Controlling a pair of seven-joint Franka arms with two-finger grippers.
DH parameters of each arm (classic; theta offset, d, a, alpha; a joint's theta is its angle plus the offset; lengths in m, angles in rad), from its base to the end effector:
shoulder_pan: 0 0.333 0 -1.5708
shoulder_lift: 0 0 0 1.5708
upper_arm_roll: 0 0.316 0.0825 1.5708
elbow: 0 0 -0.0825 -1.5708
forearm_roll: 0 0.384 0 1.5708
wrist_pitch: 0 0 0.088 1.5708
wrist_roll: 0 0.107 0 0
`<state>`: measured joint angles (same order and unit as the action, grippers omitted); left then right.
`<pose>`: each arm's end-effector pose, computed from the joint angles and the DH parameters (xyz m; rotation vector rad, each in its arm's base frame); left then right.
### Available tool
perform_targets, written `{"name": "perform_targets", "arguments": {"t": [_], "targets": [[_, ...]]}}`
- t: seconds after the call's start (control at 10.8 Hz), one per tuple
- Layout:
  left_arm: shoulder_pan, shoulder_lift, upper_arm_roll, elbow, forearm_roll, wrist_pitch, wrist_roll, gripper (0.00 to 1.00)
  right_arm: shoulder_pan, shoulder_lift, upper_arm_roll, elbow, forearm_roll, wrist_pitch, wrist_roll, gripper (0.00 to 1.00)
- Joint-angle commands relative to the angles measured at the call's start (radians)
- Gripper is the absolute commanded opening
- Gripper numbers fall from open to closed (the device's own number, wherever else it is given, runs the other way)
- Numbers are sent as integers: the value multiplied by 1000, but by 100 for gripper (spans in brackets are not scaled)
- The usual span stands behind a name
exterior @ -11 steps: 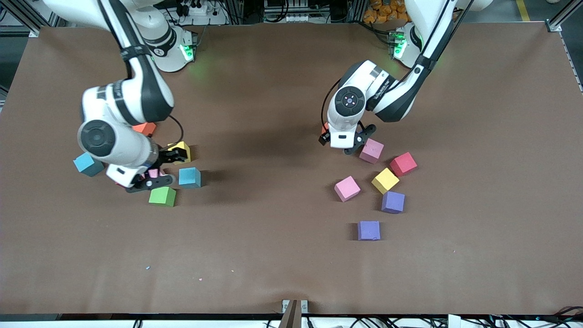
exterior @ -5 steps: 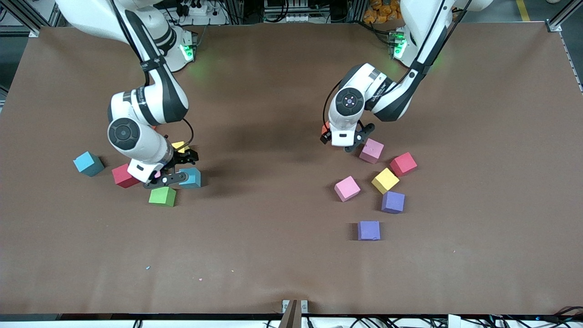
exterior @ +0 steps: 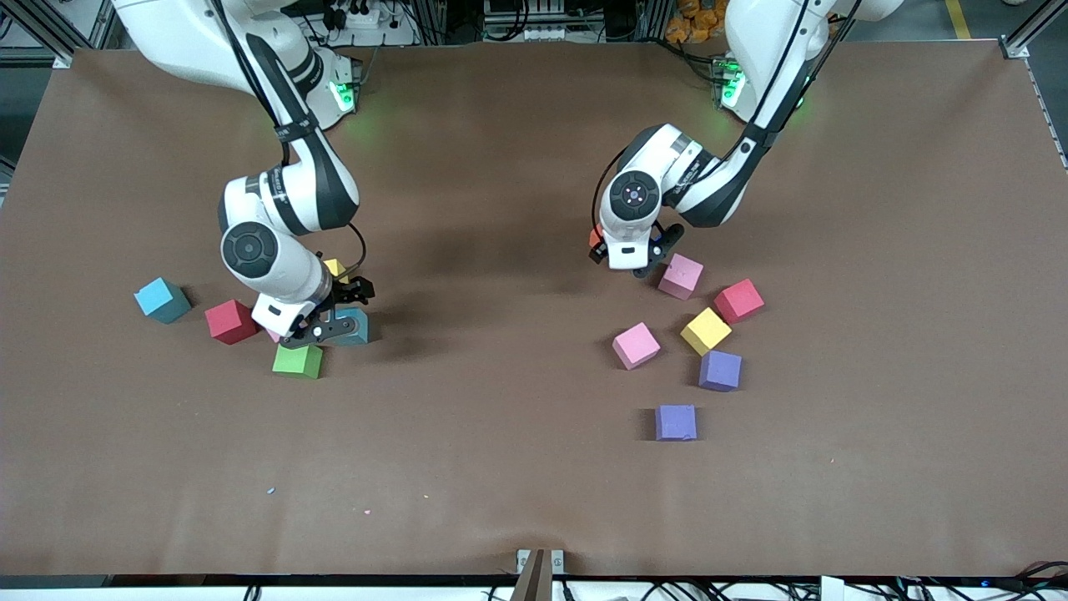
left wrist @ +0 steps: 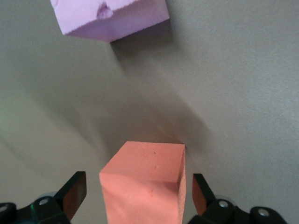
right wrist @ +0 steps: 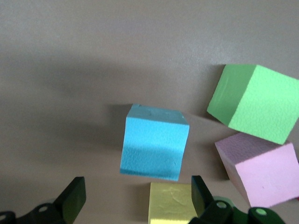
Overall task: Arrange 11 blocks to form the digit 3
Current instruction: 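Grasp the orange cube with the left gripper while the right gripper grasps cyan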
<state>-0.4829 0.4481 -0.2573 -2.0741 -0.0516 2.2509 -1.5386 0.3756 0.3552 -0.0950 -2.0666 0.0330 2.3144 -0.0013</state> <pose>0.4113 -0.3793 0.1988 -2.6876 -1.2102 0.3610 0.5556 0.1615 0.2513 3.0859 0.4073 -0.1605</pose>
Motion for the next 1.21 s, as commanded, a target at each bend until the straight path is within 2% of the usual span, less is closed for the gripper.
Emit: {"name": "perform_targets", "arguments": {"t": [0.0, 0.09, 0.19, 0.28, 0.37, 0.56, 0.65, 0.74, 0.84, 0.93, 1.02, 1.11], "targets": [[-11, 15, 0, -4, 21, 39, -60, 100, -1, 24, -5, -3, 16, 61, 7, 100], [-14, 18, 0, -3, 22, 44, -69, 100, -9, 37, -6, 2, 16, 78, 7, 100], [-16, 23, 0, 0, 21, 52, -72, 84, -14, 53, -6, 3, 16, 104, 11, 100], [-14, 34, 0, 14, 22, 56, -72, 52, -12, 68, -6, 3, 16, 121, 23, 100], [-19, 34, 0, 31, 24, 62, -58, 30, -12, 83, -6, 6, 16, 129, 27, 100], [-60, 56, 0, 73, 86, 65, -29, 6, -11, 110, -6, 9, 16, 131, 46, 100], [-95, 61, 0, 98, 101, 64, -26, 5, -3, 114, -6, 9, 16, 128, 67, 100], [-123, 73, 0, 123, 107, 62, -6, 6, 0, 116, -5, 8, 16, 123, 81, 85], [-169, 80, 0, 146, 107, 62, 33, 8, 0, 114, -5, 9, 16, 114, 81, 50], [-210, 86, 1, 161, 113, 62, 102, 11, -1, 107, -5, 9, 15, 108, 66, 31], [-221, 90, 0, 178, 143, 61, 214, 11, -1, 94, -5, 9, 15, 97, 26, 24], [-253, 90, 0, 184, 147, 61, 294, 11, -1, 73, -5, 9, 13, 77, -52, 23]]}}
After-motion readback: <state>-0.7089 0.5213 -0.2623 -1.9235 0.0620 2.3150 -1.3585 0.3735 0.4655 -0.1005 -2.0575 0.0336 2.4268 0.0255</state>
